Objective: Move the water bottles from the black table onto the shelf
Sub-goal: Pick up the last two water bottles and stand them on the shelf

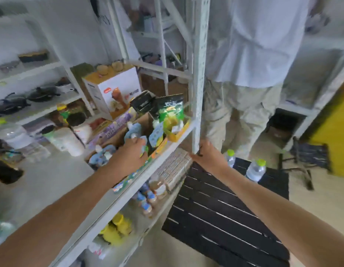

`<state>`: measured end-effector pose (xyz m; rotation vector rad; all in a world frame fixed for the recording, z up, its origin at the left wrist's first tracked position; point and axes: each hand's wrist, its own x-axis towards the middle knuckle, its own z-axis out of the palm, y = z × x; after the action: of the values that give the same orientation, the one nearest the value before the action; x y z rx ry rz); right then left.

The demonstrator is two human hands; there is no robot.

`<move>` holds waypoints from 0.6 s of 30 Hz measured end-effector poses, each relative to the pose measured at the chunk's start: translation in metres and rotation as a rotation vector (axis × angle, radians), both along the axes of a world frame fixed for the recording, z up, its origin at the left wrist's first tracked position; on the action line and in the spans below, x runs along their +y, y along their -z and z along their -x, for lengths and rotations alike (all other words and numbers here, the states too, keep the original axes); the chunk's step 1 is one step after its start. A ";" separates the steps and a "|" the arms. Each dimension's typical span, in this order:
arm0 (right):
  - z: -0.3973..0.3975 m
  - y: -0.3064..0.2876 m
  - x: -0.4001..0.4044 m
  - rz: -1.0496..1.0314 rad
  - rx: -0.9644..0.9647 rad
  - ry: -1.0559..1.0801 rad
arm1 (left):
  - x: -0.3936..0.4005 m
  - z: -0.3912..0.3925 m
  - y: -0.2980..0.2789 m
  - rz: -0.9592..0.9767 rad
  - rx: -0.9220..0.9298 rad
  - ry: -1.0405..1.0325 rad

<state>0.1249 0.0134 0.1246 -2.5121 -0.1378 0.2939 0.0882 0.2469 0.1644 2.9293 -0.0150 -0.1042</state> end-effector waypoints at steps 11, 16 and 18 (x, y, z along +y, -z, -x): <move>-0.083 0.072 -0.248 0.231 0.245 0.111 | -0.236 -0.153 0.115 -0.140 0.426 0.307; -0.106 0.114 -0.278 0.238 0.419 0.034 | -0.303 -0.176 0.145 -0.199 0.416 0.432; -0.110 0.134 -0.277 0.203 0.452 0.015 | -0.316 -0.186 0.157 -0.215 0.457 0.447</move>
<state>0.2354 -0.2639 -0.0090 -2.5698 0.0970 0.8957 0.2745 -0.0687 0.0072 2.9766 -0.6184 -0.8861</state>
